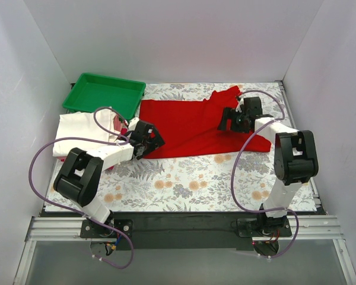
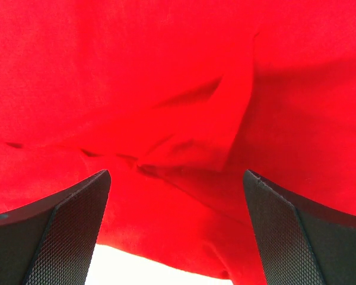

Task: Fold and stack the t-shirts
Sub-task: Fold the tshirt

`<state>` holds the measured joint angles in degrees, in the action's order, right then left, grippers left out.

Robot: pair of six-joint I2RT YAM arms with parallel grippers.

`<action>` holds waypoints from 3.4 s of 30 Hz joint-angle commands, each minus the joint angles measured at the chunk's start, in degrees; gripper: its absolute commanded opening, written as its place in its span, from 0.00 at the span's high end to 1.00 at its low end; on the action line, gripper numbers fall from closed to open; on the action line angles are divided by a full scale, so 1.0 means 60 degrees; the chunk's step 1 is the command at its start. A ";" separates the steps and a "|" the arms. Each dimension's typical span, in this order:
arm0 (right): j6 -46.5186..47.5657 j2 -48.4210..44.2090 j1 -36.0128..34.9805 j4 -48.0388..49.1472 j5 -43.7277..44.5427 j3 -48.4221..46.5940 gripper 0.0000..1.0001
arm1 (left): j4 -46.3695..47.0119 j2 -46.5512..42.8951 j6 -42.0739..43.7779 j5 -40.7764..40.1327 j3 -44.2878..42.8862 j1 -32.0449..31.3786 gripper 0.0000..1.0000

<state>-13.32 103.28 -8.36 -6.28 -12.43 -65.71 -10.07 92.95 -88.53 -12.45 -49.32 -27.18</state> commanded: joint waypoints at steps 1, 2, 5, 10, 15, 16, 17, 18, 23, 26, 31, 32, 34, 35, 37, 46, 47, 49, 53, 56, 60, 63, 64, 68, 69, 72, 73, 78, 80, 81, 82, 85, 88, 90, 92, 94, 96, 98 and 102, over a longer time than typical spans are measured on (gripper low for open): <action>-0.0401 0.0407 -0.0159 0.0095 -0.0844 -0.0121 0.02 | -0.0417 -0.0375 0.0180 -0.0225 0.0076 0.0033 0.02; -0.0402 0.0553 -0.0188 0.0095 -0.0931 -0.0282 0.02 | -0.0417 -0.0359 0.0209 -0.0225 0.0061 0.0033 0.02; -0.0635 0.0978 -0.0364 0.0270 -0.1035 -0.0970 0.02 | -0.0417 -0.0330 0.0195 -0.0225 0.0061 0.0033 0.02; -0.0856 0.1447 -0.0642 0.0432 -0.0800 -0.2171 0.02 | -0.0417 -0.0345 0.0209 -0.0211 0.0032 0.0018 0.02; -0.1105 0.1245 -0.0658 0.0301 -0.0612 -0.2452 0.02 | -0.0432 -0.0447 0.0239 -0.0240 0.0002 0.0033 0.02; -0.1076 0.1098 -0.0657 0.0068 0.0043 -0.2321 0.02 | -0.0446 -0.0476 0.0253 -0.0225 -0.0012 0.0033 0.02; -0.1047 0.0937 -0.0643 -0.0123 0.0426 -0.2203 0.02 | -0.0447 -0.0534 0.0268 -0.0211 -0.0027 0.0018 0.02; -0.1003 0.0616 -0.0599 -0.0299 0.0851 -0.1941 0.02 | -0.0447 -0.0564 0.0297 -0.0182 -0.0042 0.0018 0.02; -0.1076 -0.0206 -0.0190 -0.1734 0.2597 -0.0989 0.02 | -0.0432 -0.0901 0.0370 -0.0167 -0.0275 0.0033 0.02; -0.0843 -0.0661 0.0045 -0.1721 0.2395 -0.0051 0.02 | -0.0330 -0.1033 0.0414 -0.0108 -0.0364 0.0033 0.02; -0.0578 -0.0501 0.0177 -0.1721 0.2144 0.0653 0.02 | 0.0066 -0.0581 0.0575 -0.0268 -0.0510 0.0033 0.02; -0.0607 -0.0471 0.0221 -0.1721 0.2144 0.0756 0.02 | -0.0021 -0.0332 0.0590 -0.0327 -0.0583 0.0033 0.02; -0.0636 -0.0544 0.0352 -0.1721 0.2289 0.0990 0.02 | -0.0227 -0.0082 0.0590 -0.0372 -0.0729 0.0033 0.02; -0.0665 -0.0617 0.0397 -0.1736 0.2392 0.1325 0.02 | -0.0256 0.0006 0.0590 -0.0386 -0.0730 0.0033 0.02; -0.1001 -0.0924 0.0645 -0.1780 0.2510 0.1751 0.02 | -0.0285 0.0197 0.0503 -0.0430 -0.0643 0.0033 0.02; -0.1675 -0.3163 0.1203 -0.2321 0.2656 0.4766 0.02 | -0.0344 -0.0342 0.0108 0.0213 0.0381 0.0018 0.02; -0.1720 -0.3413 0.1217 -0.2481 0.2715 0.4988 0.02 | -0.0329 -0.0490 0.0049 0.0330 0.0528 0.0033 0.02; -0.1808 -0.4160 0.1276 -0.2658 0.2876 0.5442 0.02 | -0.0329 -0.0754 -0.0098 0.0405 0.1041 -0.0055 0.02; -0.2231 -0.5171 0.1305 -0.3025 0.2819 0.6102 0.02 | -0.0622 -0.1647 -0.0580 0.0434 0.1905 -0.0216 0.02; -0.2378 -0.5874 0.1291 -0.3317 0.2656 0.6293 0.02 | -0.0870 -0.2467 -0.1049 0.0478 0.2564 -0.0435 0.02; -0.2598 -0.6751 0.1305 -0.3771 0.2803 0.6440 0.02 | -0.1601 -0.3521 -0.1664 0.0551 0.3253 -0.0728 0.02; -0.2643 -0.7528 0.1305 -0.4035 0.2774 0.6703 0.02 | -0.1954 -0.4342 -0.2031 0.0683 0.3780 -0.1065 0.02; -0.2802 -0.7735 0.1291 -0.4108 0.2731 0.6777 0.02 | -0.2057 -0.4721 -0.2119 0.0668 0.3883 -0.1138 0.02; -0.3009 -0.8512 0.1320 -0.4123 0.2160 0.6968 0.02 | -0.2760 -0.5498 -0.2354 0.0288 0.3972 -0.1212 0.02; -0.2922 -0.8702 0.1306 -0.4153 0.2144 0.6852 0.02 | -0.2891 -0.5631 -0.2282 0.0200 0.3870 -0.1212 0.02; -0.2615 -0.8980 0.1305 -0.4401 0.2349 0.6413 0.02 | -0.3271 -0.5940 -0.1989 -0.0048 0.3039 -0.1212 0.02; -0.2541 -0.9040 0.1305 -0.4431 0.2393 0.6063 0.02 | -0.3317 -0.5998 -0.1785 -0.0107 0.2788 -0.1227 0.02; -0.1721 -0.9187 0.1305 -0.4402 0.2569 0.4977 0.02 | -0.2851 -0.5592 -0.0979 -0.0766 0.1777 -0.1227 0.02; -0.1531 -0.9056 0.1305 -0.4358 0.2482 0.4553 0.02 | -0.2805 -0.5006 -0.0628 -0.1482 0.1001 -0.1212 0.02; -0.1428 -0.8997 0.1305 -0.4329 0.2452 0.4435 0.02 | -0.2877 -0.4655 -0.0582 -0.1862 0.0694 -0.1212 0.02; -0.1326 -0.8938 0.1305 -0.4227 0.2408 0.4332 0.02 | -0.3009 -0.3767 -0.0611 -0.2170 -0.0121 -0.1140 0.02; -0.1149 -0.8675 0.1291 -0.4022 0.2203 0.4156 0.02 | -0.3084 -0.1878 -0.0144 -0.2817 -0.1312 -0.0717 0.02; -0.0901 -0.8397 0.1305 -0.3729 0.1764 0.4097 0.02 | -0.2806 -0.0422 0.0384 -0.2365 -0.2792 -0.0102 0.02; -0.0798 -0.8236 0.1291 -0.3597 0.1632 0.4068 0.02 | -0.2543 0.0765 0.0735 -0.2247 -0.3832 0.0032 0.04; -0.0681 -0.8133 0.1291 -0.3538 0.1587 0.4024 0.02 | -0.2410 0.1801 0.1131 -0.2320 -0.4535 0.0106 0.07; -0.0622 -0.8030 0.1305 -0.3450 0.1602 0.4023 0.02 | -0.2745 0.2493 0.1220 -0.2305 -0.5633 0.0310 0.09; -0.0592 -0.7957 0.1305 -0.3391 0.1529 0.4067 0.02 | -0.2979 0.3344 0.1352 -0.2451 -0.6411 0.0457 0.14; -0.0534 -0.7942 0.1305 -0.3304 0.1529 0.4140 0.02 | -0.3462 0.4352 0.1483 -0.2728 -0.7347 0.0502 0.20; -0.0446 -0.7927 0.1305 -0.3201 0.1325 0.4184 0.02 | -0.3888 0.5424 0.1513 -0.3315 -0.8272 0.0589 0.33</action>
<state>-17.47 55.66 -0.75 -28.08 -2.96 -39.22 -29.82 123.33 -80.68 -27.35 -95.09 -24.29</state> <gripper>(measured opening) 0.983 0.690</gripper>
